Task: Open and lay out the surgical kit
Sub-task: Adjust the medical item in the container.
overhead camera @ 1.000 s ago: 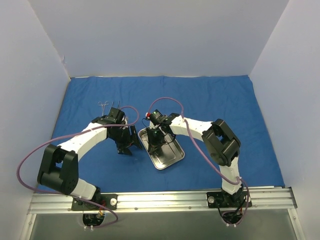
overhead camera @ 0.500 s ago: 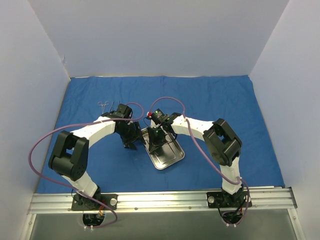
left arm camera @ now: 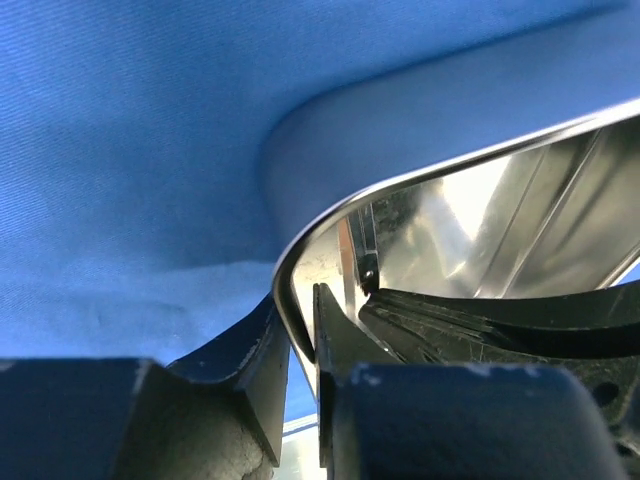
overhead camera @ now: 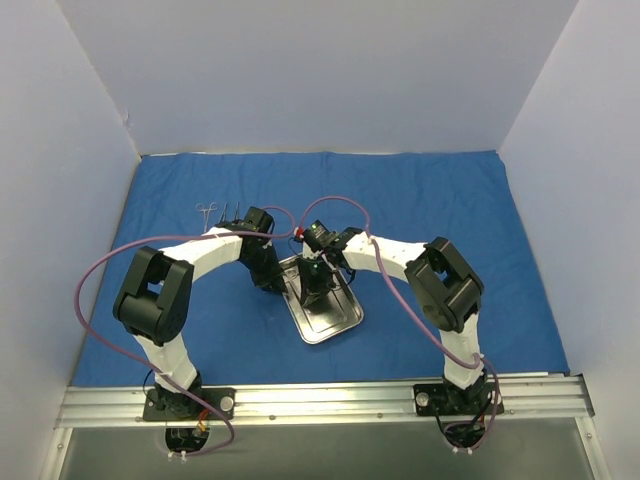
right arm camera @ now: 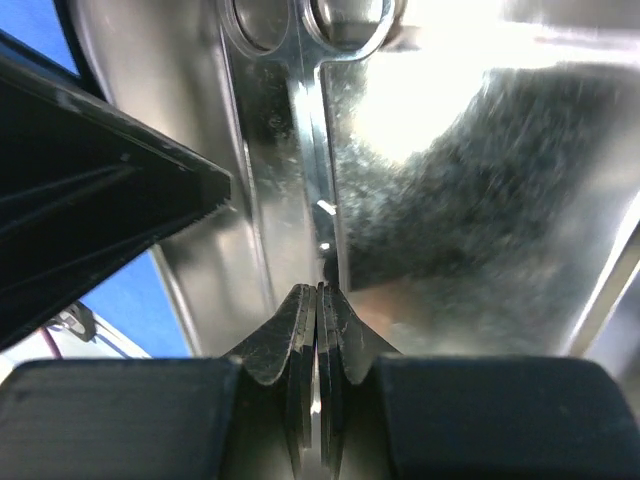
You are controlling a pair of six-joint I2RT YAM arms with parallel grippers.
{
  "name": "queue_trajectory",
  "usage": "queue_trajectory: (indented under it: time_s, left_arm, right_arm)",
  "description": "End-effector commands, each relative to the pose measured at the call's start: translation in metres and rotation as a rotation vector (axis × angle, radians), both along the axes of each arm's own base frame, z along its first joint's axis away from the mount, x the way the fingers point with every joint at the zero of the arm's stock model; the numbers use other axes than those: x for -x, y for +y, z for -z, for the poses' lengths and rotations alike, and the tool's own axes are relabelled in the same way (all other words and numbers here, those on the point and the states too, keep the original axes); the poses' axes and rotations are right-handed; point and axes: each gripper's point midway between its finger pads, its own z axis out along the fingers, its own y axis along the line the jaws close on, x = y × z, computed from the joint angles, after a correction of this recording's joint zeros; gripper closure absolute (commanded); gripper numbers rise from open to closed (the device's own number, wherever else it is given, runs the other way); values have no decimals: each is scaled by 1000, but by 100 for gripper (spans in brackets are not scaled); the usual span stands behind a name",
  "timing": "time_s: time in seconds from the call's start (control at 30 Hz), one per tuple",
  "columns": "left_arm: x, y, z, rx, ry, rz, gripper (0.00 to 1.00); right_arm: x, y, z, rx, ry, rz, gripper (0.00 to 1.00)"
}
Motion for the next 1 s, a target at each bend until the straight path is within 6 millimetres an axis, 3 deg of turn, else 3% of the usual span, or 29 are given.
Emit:
queue_trajectory:
  time_s: [0.0,0.17,0.3,0.4,0.53,0.83,0.97]
  left_arm:
    - [-5,2,-2,-39,-22,24,80]
    - [-4,3,-4,-52,-24,42,88]
    - [-1,3,-3,-53,-15,51,89]
    - [0,2,-4,-46,-18,52,89]
    - [-1,0,-5,-36,-19,50,89]
    - [-3,-2,-10,-31,-30,50,89]
    - [-3,-2,-11,-31,-30,50,89]
  right_arm:
    - [1,-12,3,52,-1,-19,100]
    - [0,-21,5,103,-16,-32,100]
    - [-15,-30,-2,163,-79,-29,100]
    - [-19,-19,-23,106,-105,-33,100]
    - [-8,1,-36,-6,-49,-43,100]
    - [15,27,-25,-38,-13,-99,100]
    - [20,29,-10,-21,8,-99,100]
